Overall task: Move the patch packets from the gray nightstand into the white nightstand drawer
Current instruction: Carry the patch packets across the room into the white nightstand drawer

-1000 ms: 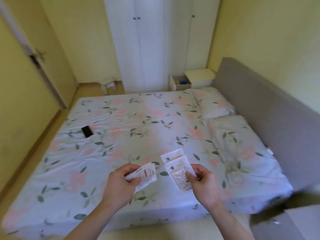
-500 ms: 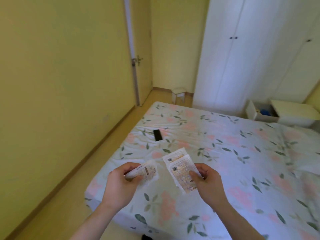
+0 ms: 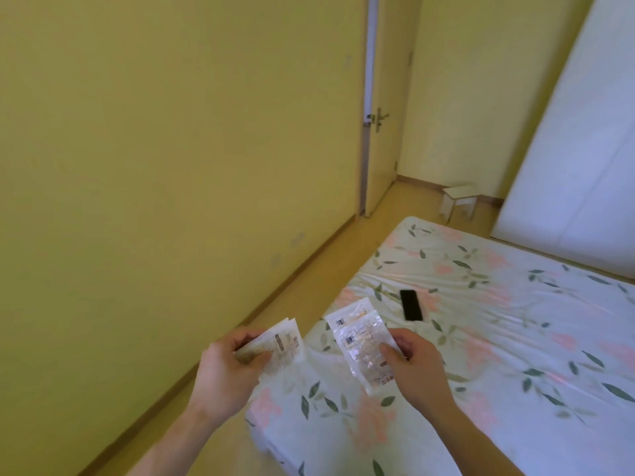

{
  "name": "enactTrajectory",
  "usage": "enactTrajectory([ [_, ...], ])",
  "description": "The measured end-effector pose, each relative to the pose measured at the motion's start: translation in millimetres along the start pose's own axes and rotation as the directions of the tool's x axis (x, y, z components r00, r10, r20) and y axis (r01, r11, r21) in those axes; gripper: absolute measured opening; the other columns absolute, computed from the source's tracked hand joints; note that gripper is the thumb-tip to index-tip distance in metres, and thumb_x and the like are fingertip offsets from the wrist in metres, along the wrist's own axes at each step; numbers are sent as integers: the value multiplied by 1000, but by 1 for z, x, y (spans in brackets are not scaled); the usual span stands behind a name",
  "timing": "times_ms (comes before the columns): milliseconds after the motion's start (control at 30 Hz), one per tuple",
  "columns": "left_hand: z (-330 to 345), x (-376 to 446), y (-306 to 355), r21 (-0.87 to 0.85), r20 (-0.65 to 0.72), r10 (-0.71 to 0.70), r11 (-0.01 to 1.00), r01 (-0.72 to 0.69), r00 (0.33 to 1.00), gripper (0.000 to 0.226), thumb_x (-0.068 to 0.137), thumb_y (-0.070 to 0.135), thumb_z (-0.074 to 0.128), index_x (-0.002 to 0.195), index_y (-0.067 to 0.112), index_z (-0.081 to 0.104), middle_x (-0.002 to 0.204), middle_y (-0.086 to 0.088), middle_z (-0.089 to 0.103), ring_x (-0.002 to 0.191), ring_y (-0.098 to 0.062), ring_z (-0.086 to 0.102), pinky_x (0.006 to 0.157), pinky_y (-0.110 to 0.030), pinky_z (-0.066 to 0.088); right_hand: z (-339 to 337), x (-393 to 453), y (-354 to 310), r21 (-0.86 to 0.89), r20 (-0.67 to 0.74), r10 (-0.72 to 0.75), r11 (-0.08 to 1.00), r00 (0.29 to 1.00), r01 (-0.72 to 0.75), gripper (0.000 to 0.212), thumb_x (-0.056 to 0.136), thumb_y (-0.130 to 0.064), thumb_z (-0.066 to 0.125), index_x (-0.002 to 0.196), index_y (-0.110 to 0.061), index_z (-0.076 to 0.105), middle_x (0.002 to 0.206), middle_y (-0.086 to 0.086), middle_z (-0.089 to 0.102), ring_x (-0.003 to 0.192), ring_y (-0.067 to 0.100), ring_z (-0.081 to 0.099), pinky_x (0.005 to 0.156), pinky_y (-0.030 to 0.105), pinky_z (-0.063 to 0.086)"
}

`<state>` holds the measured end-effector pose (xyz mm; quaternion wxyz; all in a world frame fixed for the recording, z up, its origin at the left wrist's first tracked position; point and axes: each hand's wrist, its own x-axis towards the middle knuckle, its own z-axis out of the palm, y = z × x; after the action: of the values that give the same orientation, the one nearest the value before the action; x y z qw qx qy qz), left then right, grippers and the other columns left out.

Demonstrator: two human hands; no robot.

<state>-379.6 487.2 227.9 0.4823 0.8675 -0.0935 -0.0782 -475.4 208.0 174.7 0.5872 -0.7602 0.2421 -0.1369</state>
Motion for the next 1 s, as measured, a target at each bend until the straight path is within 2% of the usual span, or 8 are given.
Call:
enactTrajectory([
  [133,-43,41,-24,-32,-86,-78,997,76,993,21,88,12,71,97,31,74,84,8,76,70,-27,68,49,-28,50,61,58,-32,-38,113,-48,998,992,52,30,92,-7,66,92,-36,75,84,-11,77,78,19,71,72,32,56],
  [200,-65,66,-37,-45,-126,-101,994,96,987,21,89,13,70,97,32,74,86,11,76,70,-21,70,53,-30,53,94,85,-47,-56,163,-78,995,984,88,28,92,-7,66,91,-34,75,86,-9,77,81,21,71,76,39,57],
  [300,-96,104,-58,-88,-165,-128,990,114,978,23,90,11,69,95,34,74,89,14,76,75,-13,71,53,-22,55,146,121,-61,-67,213,-93,992,972,110,29,93,-11,65,87,-38,74,83,-8,76,76,22,69,68,37,56],
  [400,-126,151,-85,-103,-171,-134,988,117,976,26,90,10,69,93,35,75,90,15,75,74,-11,71,53,-25,55,202,157,-71,-57,217,-87,993,972,102,27,94,-12,66,92,-37,75,85,-9,77,75,18,70,63,33,56],
  [500,-158,207,-115,-95,-155,-131,989,117,979,27,88,10,70,93,36,76,90,16,75,77,-10,71,63,-31,58,261,192,-77,-43,188,-59,997,980,68,23,94,-9,68,101,-29,75,90,-13,79,82,8,74,71,28,57],
  [633,-209,284,-149,-77,-92,-106,992,99,990,30,86,6,71,92,35,75,89,19,75,80,-3,69,62,-18,54,339,232,-86,-57,127,-18,998,992,25,18,94,-16,70,106,-29,74,94,-14,78,86,5,75,76,35,64],
  [733,-243,340,-160,-35,-18,-66,997,65,998,28,86,7,72,93,34,75,89,23,74,81,2,68,63,-15,52,380,253,-104,-35,77,-1,999,997,4,17,95,-18,70,107,-30,73,95,-14,78,87,5,75,71,28,63],
  [1000,-257,462,-141,-85,110,96,993,-87,989,28,86,7,75,94,34,76,89,17,75,82,-3,70,63,-14,53,394,303,-138,-15,-125,42,999,991,-44,14,96,-17,69,104,-26,74,91,-10,78,79,8,76,67,29,63],
])
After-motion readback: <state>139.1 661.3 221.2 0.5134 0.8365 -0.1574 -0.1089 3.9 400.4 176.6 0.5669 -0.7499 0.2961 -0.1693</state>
